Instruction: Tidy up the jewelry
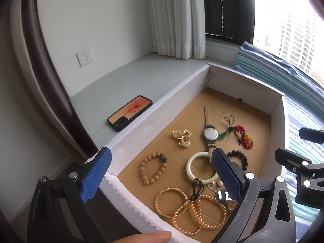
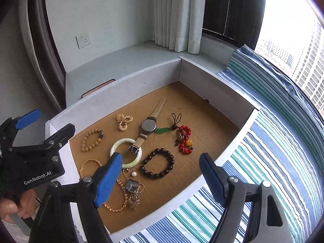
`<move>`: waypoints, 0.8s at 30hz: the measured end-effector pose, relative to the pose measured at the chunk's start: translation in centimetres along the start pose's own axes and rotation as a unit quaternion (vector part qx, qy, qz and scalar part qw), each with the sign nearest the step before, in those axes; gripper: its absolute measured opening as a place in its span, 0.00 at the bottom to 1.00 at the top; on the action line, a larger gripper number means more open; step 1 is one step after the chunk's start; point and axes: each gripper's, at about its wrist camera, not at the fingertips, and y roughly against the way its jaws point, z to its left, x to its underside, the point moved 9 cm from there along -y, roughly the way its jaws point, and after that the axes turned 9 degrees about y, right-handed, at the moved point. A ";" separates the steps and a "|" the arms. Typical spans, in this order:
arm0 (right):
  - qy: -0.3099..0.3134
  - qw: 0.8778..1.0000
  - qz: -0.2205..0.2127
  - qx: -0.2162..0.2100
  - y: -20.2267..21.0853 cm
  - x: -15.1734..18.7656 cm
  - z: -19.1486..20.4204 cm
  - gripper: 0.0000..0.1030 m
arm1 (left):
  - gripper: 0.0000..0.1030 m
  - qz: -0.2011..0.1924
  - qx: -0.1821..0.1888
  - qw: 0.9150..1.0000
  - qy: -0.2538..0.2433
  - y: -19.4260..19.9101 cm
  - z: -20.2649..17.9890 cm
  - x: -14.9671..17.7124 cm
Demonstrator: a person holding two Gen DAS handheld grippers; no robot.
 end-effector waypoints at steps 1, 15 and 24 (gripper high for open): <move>0.000 1.000 0.000 0.001 0.0 0.0 0.1 0.78 | 0.97 0.000 0.000 1.000 0.000 0.1 0.0 0.2; -0.006 1.000 -0.010 -0.007 0.7 0.0 1.1 0.81 | 1.00 0.017 0.015 1.000 0.012 1.4 0.4 0.6; -0.014 1.000 -0.014 -0.007 1.1 0.1 1.1 0.81 | 1.00 0.010 0.006 1.000 0.014 2.0 0.5 0.4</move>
